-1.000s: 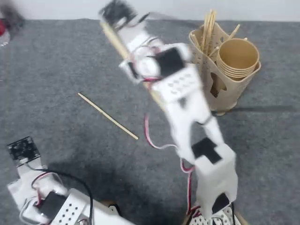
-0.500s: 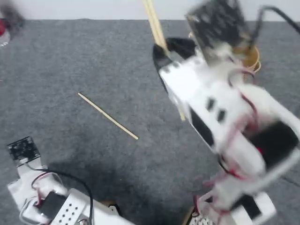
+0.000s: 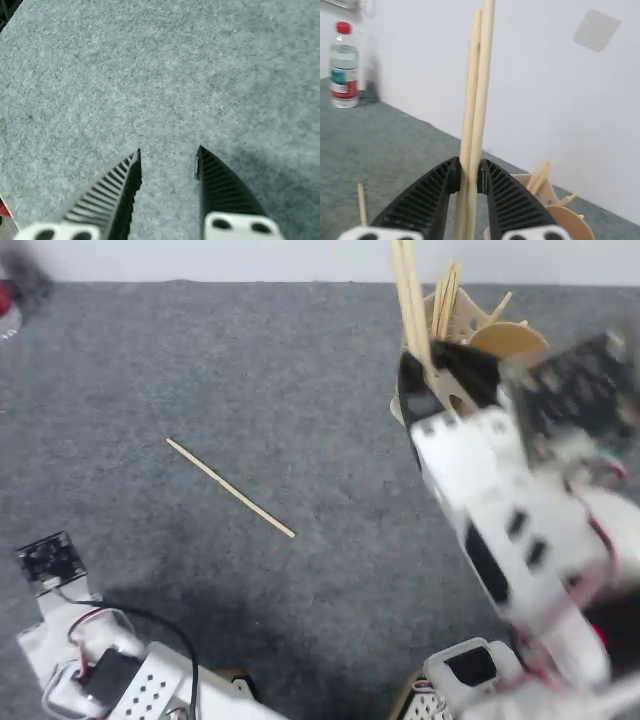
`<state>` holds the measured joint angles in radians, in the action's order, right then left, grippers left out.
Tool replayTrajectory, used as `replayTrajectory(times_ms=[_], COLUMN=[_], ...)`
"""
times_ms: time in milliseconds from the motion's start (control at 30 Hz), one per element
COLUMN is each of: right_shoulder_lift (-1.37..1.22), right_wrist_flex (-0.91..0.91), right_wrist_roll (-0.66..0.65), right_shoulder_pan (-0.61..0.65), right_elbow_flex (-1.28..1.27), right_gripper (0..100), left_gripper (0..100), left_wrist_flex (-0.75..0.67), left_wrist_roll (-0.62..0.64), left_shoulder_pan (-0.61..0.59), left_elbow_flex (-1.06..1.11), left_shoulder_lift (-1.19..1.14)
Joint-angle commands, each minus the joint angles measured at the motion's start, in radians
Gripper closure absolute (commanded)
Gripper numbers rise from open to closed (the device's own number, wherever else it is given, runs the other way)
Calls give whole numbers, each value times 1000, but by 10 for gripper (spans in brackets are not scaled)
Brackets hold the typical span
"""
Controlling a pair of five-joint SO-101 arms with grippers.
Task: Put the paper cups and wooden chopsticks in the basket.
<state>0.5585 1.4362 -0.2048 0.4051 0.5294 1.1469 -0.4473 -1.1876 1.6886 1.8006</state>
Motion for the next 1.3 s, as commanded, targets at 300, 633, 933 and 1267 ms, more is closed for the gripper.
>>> replayTrajectory(times_ms=[300,633,933,1267], right_shoulder_lift=[18,-79,-418,-501], right_wrist_flex=[-1159,-1659,-1687,-1676], right_wrist_roll=[-29,-37,-31,-38], right_shoulder_pan=[-236,-251,-277,-286], right_elbow_flex=[-790,-982,-815,-824], right_gripper=[992,992,992,986], left_gripper=[830,830,830,830], left_wrist_flex=[6,9,9,9], left_wrist_roll=[-6,-6,-6,-6], left_shoulder_pan=[9,44,51,52], left_elbow_flex=[-5,-5,-5,-5], left_shoulder_lift=[18,18,18,18])
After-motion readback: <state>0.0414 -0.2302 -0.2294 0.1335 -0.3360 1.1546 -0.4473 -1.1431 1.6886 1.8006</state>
